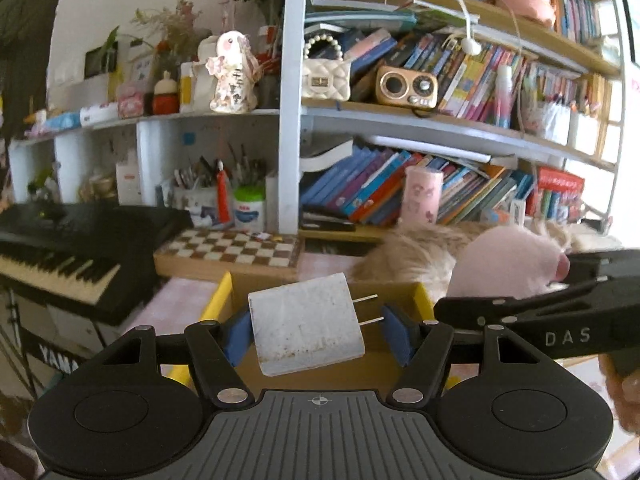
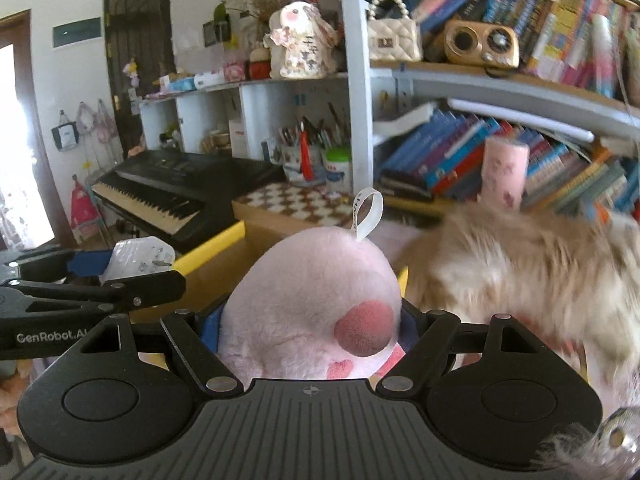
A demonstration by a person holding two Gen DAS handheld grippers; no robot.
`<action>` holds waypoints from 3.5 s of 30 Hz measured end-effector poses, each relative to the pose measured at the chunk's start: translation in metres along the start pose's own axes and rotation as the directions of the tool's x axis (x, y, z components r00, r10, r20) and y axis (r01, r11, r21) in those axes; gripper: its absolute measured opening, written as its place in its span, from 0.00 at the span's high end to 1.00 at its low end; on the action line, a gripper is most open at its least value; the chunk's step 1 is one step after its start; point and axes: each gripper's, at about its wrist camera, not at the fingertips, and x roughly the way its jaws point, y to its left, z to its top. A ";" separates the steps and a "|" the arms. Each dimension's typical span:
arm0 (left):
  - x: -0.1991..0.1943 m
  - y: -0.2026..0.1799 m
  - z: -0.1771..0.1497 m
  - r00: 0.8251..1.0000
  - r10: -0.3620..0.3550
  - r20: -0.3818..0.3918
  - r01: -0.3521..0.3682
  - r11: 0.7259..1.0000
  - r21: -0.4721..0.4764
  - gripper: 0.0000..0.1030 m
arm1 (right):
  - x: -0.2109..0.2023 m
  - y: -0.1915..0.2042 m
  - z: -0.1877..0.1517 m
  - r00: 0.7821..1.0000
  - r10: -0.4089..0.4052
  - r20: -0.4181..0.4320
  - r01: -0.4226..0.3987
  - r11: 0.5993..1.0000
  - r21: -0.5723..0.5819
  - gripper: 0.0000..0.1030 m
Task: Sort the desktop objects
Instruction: 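Lower the pig and charger into the yellow box and open both tools, then withdraw both tools from the box back over the table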
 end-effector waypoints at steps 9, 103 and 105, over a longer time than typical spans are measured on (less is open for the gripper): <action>0.064 0.013 0.027 0.998 0.047 -0.050 -0.042 0.995 0.094 0.34 | 0.075 -0.018 0.023 0.997 0.056 -0.054 -0.066 0.977 -0.204 0.25; -0.143 -0.017 -0.102 0.983 0.164 -0.084 -0.171 0.982 -0.082 0.04 | -0.138 0.067 -0.150 0.938 -0.345 -0.030 0.346 0.935 0.075 0.11; -0.147 -0.017 -0.110 0.982 0.162 -0.098 -0.171 0.981 -0.090 0.04 | -0.140 0.074 -0.155 0.939 -0.341 -0.040 0.343 0.937 0.070 0.11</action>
